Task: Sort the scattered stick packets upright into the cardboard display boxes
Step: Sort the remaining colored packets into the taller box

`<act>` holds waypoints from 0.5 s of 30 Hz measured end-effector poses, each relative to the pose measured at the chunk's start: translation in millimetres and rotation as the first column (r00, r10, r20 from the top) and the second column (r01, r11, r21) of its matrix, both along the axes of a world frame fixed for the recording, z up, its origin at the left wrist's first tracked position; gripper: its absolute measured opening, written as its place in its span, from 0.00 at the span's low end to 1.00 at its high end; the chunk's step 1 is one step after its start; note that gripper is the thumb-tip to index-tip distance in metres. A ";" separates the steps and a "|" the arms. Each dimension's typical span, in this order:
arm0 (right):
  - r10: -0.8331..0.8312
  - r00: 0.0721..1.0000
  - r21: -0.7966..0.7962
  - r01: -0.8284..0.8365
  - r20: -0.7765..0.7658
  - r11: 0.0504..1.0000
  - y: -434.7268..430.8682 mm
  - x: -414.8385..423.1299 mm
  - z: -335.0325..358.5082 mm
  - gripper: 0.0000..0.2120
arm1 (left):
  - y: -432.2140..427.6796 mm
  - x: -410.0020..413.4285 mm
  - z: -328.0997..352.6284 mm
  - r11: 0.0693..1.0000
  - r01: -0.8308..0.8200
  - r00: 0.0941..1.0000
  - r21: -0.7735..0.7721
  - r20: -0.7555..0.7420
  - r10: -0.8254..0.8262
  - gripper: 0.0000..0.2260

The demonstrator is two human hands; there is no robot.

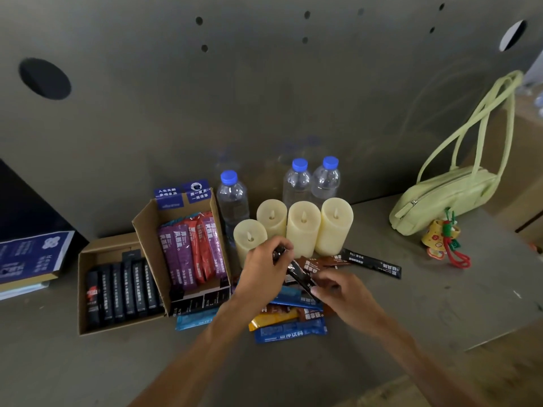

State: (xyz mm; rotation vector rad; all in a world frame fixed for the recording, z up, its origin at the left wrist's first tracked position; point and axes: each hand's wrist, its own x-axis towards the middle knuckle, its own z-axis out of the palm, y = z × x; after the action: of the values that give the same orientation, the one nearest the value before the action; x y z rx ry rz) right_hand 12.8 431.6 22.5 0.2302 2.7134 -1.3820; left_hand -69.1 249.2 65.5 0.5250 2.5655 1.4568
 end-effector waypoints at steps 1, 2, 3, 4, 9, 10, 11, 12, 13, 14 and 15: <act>0.014 1.000 -0.020 -0.013 0.011 1.000 -1.3 0.8 4.3 0.03 | -1.2 -1.6 4.6 1.000 -0.003 1.000 0.021 -0.001 0.003 0.02; 0.009 1.000 -0.044 -0.008 0.017 0.999 -2.1 1.5 7.2 0.04 | -2.1 -3.5 7.6 0.999 -0.008 1.000 0.047 -0.002 0.008 0.03; -0.010 1.000 -0.082 0.011 0.020 0.997 -3.4 2.2 10.4 0.05 | -2.9 -3.3 12.4 0.995 -0.020 1.000 0.096 0.016 0.018 0.03; -0.036 0.999 -0.125 0.038 0.017 0.991 -5.3 2.7 13.3 0.05 | -3.1 -2.3 16.6 0.985 -0.039 0.998 0.166 0.061 0.029 0.05; -0.092 0.996 -0.269 0.083 -0.020 0.960 -17.7 6.5 27.6 0.07 | -10.2 11.5 28.5 0.938 -0.114 0.977 0.328 0.208 0.046 0.15; -0.088 0.996 -0.278 0.078 -0.027 0.957 -20.5 6.2 29.6 0.08 | -13.9 15.3 28.2 0.936 -0.116 0.975 0.333 0.220 0.042 0.14; -0.080 0.996 -0.286 0.067 -0.034 0.956 -24.1 5.7 32.8 0.08 | -18.1 19.6 28.0 0.943 -0.110 0.975 0.315 0.220 0.040 0.11; -0.070 0.997 -0.287 0.055 -0.043 0.956 -28.3 4.7 35.4 0.07 | -22.9 23.7 25.9 0.954 -0.096 0.978 0.283 0.207 0.037 0.08; -0.056 0.997 -0.284 0.038 -0.056 0.958 -33.3 3.3 38.2 0.07 | -27.7 28.1 24.0 0.968 -0.076 0.982 0.237 0.184 0.032 0.04; -0.036 0.997 -0.273 0.016 -0.068 0.962 -39.1 1.5 40.5 0.06 | -32.7 32.3 22.3 0.977 -0.066 0.987 0.200 0.159 0.034 0.02; -0.012 0.997 -0.256 -0.008 -0.077 0.967 -45.8 -0.3 42.6 0.06 | -37.9 35.9 20.9 0.982 -0.078 0.989 0.175 0.135 0.055 0.02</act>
State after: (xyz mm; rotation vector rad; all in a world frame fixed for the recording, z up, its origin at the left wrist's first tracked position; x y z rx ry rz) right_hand 12.5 385.7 65.1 0.1624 2.5556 -1.7563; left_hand -33.2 211.2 86.4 0.3554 2.3877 1.6963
